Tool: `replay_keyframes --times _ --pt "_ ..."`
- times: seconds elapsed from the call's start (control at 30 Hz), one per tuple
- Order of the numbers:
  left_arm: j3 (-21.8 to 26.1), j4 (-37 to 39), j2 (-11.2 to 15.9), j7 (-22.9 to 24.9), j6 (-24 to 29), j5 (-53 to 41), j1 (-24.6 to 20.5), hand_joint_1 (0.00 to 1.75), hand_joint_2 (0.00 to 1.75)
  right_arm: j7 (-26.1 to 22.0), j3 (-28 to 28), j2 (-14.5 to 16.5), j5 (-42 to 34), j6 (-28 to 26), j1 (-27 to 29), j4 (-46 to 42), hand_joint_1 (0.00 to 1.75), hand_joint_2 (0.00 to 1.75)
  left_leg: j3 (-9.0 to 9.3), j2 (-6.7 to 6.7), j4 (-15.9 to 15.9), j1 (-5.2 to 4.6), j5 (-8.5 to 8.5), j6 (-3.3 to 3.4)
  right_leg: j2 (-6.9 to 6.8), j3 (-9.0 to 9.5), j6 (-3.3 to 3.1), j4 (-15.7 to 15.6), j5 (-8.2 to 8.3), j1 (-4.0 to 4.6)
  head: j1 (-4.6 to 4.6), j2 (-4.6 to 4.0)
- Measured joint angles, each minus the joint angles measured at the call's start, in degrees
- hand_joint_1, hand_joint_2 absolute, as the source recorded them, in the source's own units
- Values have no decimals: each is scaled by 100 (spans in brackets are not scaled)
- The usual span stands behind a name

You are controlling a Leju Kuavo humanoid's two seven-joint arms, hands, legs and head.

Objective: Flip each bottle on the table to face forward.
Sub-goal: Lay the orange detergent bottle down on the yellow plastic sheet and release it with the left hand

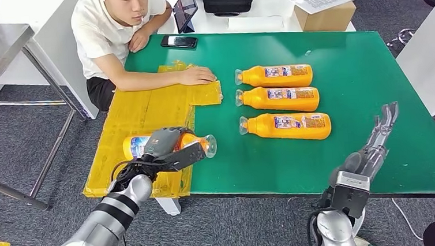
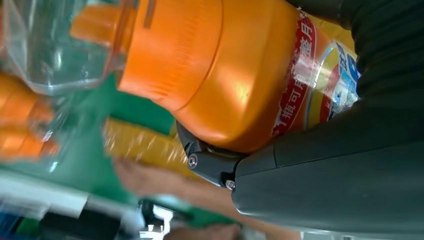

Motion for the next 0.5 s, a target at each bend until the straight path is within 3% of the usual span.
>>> replay_keyframes --times 0.03,0.07,0.17,0.2,0.5 --pt "-30 196 -22 67 -107 -32 -133 168 175 0 55 -19 -50 0 -21 50 0 0 0 0 0 0 0 0 0 0 0 0 0 0 0 0" --pt "-60 390 -43 144 -200 -68 -262 143 175 0 111 -39 -96 0 -43 103 0 0 0 0 0 0 0 0 0 0 0 0 0 0 -1 0" --pt "-110 883 -97 326 -401 -102 -575 24 175 0 269 -100 -218 0 -95 250 0 0 0 1 0 0 -1 -1 0 0 0 0 -1 0 0 0" --pt "-115 1014 -113 366 -454 -87 -649 5 175 0 314 -120 -253 0 -106 295 0 0 0 1 0 0 -1 -1 0 0 0 0 -1 0 1 0" --pt "-31 1630 -210 478 -778 368 -794 0 175 0 530 -229 -455 3 -152 563 0 0 -1 -3 0 1 0 -1 -1 1 0 1 -1 0 1 0"
